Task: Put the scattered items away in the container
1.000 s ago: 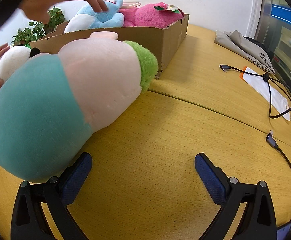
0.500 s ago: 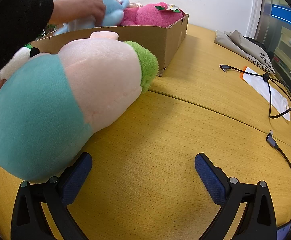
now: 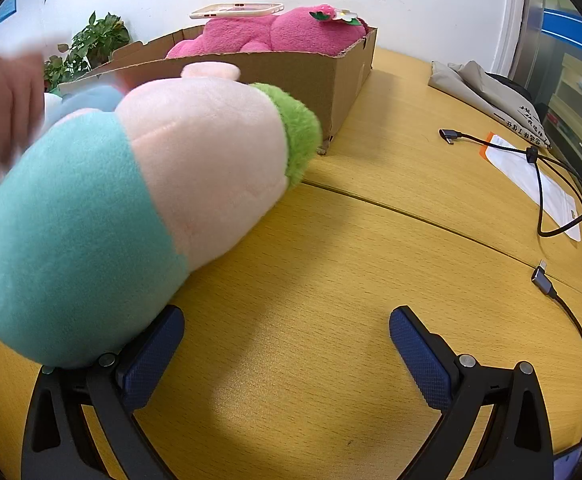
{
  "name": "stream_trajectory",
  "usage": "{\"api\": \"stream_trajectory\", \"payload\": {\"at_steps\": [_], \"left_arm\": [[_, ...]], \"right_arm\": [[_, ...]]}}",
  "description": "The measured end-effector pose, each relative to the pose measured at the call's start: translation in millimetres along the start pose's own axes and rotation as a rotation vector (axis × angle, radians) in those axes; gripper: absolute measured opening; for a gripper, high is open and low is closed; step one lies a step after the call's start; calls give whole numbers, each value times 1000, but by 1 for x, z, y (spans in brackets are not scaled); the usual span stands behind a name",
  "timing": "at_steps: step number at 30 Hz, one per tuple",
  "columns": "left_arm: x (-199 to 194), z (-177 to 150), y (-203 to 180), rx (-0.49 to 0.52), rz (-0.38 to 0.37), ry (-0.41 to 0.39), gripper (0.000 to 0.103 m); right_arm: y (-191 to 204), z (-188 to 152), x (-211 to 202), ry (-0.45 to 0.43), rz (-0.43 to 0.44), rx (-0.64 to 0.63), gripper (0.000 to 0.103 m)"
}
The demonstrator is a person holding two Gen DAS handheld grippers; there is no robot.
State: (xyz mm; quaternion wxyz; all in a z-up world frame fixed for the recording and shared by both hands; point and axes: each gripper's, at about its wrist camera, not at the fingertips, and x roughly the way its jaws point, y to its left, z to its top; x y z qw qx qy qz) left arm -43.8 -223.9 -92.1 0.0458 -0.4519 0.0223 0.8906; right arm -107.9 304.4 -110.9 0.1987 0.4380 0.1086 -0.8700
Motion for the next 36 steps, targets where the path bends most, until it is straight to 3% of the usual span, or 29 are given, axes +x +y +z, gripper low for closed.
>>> {"api": "stream_trajectory", "payload": {"at_steps": [36], "left_arm": [[1,4,-1,-2,2,1,103]], "right_arm": [[1,0,0,-1,1,1,103]]}}
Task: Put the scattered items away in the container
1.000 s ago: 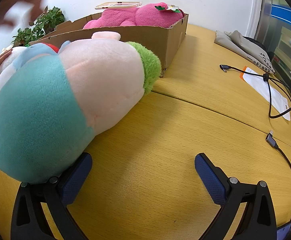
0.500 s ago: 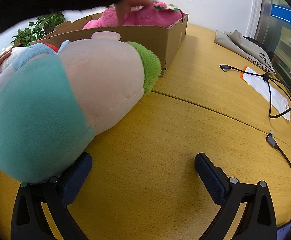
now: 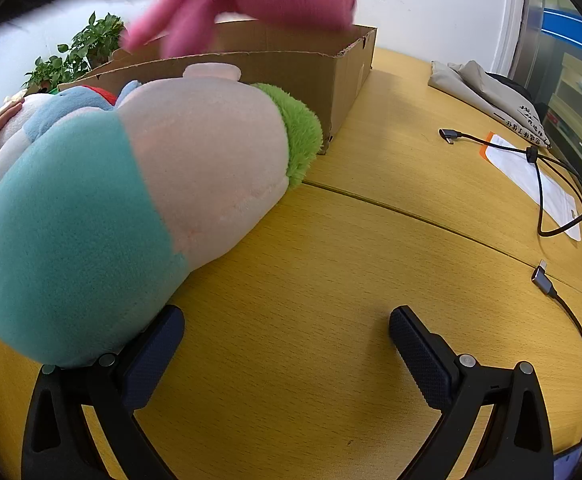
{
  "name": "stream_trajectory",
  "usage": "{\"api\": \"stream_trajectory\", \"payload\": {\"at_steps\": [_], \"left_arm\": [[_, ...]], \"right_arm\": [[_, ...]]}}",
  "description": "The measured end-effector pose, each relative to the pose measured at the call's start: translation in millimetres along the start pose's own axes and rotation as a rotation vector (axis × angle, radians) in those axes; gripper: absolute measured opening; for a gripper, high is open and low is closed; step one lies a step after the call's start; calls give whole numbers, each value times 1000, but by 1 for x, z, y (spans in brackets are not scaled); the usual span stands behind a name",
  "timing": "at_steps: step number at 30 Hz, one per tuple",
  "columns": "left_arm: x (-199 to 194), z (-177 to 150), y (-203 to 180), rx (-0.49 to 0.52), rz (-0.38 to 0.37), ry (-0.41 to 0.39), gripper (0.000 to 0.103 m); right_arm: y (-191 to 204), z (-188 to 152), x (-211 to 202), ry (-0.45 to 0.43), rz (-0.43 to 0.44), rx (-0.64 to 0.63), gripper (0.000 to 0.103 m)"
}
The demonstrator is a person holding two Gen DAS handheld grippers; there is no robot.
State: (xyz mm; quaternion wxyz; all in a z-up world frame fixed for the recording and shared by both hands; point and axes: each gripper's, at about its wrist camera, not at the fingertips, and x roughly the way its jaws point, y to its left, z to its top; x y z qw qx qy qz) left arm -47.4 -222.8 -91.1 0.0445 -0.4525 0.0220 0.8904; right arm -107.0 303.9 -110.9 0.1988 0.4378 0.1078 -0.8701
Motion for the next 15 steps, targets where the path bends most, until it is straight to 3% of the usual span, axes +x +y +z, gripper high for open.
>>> {"api": "stream_trajectory", "payload": {"at_steps": [15], "left_arm": [[0,2,0,0,1,0,103]], "right_arm": [[-1,0,1,0,-1,-1,103]]}}
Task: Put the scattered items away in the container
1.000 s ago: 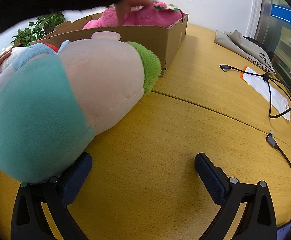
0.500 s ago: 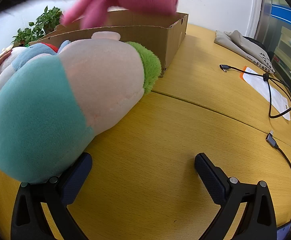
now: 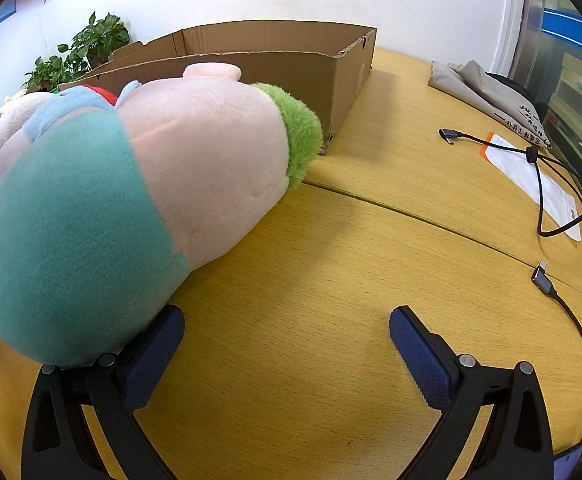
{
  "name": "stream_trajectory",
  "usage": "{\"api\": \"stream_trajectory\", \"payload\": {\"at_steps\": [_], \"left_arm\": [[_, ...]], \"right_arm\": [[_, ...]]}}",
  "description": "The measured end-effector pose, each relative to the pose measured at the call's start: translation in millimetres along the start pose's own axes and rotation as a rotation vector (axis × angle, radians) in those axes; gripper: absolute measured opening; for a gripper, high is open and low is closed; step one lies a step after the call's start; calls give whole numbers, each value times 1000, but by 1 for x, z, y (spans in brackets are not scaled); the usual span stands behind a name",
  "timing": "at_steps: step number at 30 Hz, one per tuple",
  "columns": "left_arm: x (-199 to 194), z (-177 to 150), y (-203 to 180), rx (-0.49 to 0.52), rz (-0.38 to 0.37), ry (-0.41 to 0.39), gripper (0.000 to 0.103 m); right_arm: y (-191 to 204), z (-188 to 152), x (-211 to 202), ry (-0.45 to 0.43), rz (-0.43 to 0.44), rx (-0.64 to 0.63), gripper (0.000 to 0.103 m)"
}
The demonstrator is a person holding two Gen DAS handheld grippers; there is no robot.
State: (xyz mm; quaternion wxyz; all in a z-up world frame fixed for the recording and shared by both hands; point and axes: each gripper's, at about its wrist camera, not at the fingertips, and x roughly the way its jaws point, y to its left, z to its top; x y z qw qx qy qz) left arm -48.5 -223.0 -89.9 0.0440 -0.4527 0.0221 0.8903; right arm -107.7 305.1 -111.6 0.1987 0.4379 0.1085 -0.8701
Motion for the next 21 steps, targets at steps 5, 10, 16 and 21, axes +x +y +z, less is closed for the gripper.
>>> {"api": "stream_trajectory", "payload": {"at_steps": [5,10,16,21], "left_arm": [[0,1,0,0,0,0,103],[0,1,0,-1,0,0,103],[0,2,0,-17,12,0,103],[0,2,-1,-30,22,0,103]], "right_arm": [[0,0,0,1,-1,-1,103],[-2,0,0,1,-13,16,103],[-1,-1,0,2,-16,16,103],[-2,-1,0,2,-17,15,103]]}}
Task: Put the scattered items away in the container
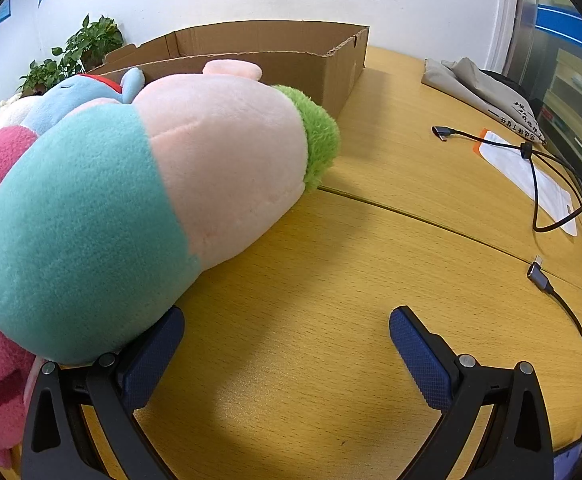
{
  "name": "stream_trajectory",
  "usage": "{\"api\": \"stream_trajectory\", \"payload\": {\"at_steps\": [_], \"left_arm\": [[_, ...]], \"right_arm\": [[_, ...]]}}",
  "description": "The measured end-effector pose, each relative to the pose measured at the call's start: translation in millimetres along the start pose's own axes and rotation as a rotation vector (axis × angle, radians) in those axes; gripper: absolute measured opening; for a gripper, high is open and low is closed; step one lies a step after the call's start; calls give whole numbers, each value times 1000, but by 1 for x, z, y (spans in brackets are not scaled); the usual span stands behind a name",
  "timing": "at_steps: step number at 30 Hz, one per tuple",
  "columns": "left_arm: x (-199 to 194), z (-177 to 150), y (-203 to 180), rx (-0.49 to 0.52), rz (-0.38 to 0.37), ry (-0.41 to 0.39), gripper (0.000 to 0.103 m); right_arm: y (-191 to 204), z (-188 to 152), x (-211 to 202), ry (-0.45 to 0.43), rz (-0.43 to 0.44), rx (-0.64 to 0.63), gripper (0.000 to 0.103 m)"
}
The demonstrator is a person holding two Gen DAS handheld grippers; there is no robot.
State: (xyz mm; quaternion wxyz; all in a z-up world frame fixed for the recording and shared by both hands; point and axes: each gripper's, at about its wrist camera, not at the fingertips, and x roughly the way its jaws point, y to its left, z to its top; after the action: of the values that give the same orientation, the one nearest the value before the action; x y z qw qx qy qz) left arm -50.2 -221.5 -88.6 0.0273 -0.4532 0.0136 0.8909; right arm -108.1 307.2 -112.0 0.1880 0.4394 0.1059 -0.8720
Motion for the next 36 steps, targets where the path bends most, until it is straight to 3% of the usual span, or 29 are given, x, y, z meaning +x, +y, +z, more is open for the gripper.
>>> {"api": "stream_trajectory", "payload": {"at_steps": [36], "left_arm": [[-2,3,-5,0,2,2,103]], "right_arm": [[0,1,-1,1,1,1,103]]}}
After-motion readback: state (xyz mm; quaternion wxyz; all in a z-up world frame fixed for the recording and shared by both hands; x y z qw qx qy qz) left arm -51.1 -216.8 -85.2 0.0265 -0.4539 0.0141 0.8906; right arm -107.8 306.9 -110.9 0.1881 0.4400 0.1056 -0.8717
